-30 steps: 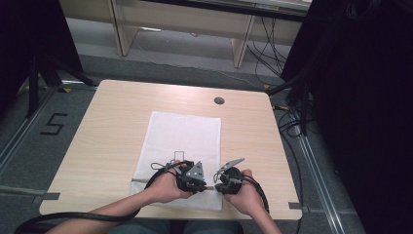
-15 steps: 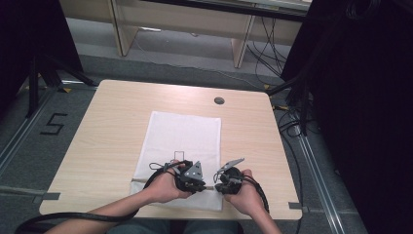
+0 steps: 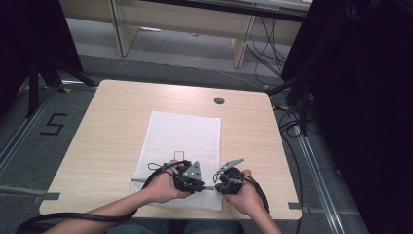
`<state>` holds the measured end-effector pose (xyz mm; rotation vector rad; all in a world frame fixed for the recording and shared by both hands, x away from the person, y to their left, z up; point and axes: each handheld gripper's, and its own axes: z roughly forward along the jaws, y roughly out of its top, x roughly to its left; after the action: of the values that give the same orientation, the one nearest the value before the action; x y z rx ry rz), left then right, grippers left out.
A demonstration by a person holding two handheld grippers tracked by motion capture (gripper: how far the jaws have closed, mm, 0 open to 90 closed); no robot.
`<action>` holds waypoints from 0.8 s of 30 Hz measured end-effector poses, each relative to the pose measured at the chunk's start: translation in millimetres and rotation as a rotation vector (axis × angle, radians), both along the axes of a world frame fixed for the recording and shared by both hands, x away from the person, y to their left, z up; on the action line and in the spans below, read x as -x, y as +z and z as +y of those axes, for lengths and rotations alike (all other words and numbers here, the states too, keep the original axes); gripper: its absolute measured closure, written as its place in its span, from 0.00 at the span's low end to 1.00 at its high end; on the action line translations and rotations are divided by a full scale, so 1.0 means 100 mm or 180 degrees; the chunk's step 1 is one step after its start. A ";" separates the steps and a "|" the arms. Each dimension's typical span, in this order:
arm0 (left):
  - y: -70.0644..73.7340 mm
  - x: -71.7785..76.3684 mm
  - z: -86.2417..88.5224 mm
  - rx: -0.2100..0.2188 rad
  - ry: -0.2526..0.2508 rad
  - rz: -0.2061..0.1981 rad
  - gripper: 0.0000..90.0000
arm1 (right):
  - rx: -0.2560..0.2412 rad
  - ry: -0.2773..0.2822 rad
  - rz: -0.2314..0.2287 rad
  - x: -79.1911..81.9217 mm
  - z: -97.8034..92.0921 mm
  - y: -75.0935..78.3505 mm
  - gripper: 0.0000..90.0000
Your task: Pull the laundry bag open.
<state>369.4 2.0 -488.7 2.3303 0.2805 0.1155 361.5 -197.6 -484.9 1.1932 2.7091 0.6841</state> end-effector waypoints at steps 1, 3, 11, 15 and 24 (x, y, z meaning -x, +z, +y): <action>0.00 0.00 0.00 0.0000 0.0000 0.0000 0.91 | 0.0018 0.0038 -0.0032 -0.01 -0.01 0.00 1.00; 0.00 0.00 0.00 0.0012 -0.0023 -0.0032 0.91 | 0.0008 0.0026 -0.0025 -0.01 -0.01 0.00 1.00; 0.02 0.00 0.02 0.0019 -0.0015 -0.0016 0.91 | 0.0006 0.0026 -0.0015 0.00 0.00 0.00 1.00; 0.02 0.01 0.03 0.0020 0.0019 -0.0008 0.91 | 0.0013 0.0041 -0.0022 -0.01 0.00 0.00 1.00; 0.03 0.00 0.05 0.0029 -0.0001 -0.0020 0.91 | 0.0008 0.0036 -0.0022 -0.01 0.00 0.00 1.00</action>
<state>369.4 7.3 -485.9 2.3207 0.2772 0.1211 362.0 -197.9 -485.1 1.1736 2.7124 0.6849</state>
